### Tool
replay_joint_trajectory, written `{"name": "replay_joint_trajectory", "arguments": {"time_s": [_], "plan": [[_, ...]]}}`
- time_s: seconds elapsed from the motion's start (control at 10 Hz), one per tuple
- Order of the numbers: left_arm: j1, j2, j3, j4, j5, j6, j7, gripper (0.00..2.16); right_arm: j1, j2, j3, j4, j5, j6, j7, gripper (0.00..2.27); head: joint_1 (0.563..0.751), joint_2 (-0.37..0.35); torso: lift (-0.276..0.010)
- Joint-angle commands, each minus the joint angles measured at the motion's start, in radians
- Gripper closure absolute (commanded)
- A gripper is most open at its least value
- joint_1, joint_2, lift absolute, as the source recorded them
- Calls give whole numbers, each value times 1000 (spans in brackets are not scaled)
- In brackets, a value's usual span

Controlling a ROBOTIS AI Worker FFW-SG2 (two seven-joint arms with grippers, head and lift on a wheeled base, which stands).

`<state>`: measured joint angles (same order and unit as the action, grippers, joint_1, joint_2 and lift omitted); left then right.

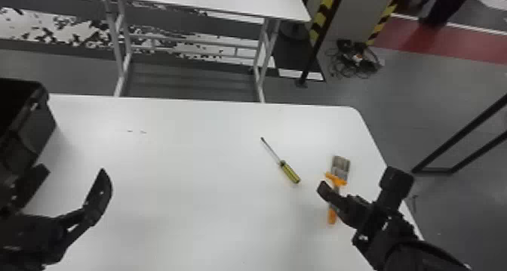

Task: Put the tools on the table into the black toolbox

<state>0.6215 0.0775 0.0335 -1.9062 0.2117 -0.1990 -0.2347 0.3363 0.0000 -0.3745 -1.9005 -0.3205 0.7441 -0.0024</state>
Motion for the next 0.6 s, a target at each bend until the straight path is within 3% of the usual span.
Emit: {"name": "replay_joint_trajectory", "arguments": {"time_s": [0.0, 0.5], "plan": [[-2, 4, 0, 1, 0, 2, 0, 33, -30, 1, 8, 37, 14, 7, -10, 110, 695, -228, -75], [-8, 8, 0, 15, 2, 8, -8, 33, -97, 1, 22, 117, 69, 62, -22, 120, 695, -217, -75]]}}
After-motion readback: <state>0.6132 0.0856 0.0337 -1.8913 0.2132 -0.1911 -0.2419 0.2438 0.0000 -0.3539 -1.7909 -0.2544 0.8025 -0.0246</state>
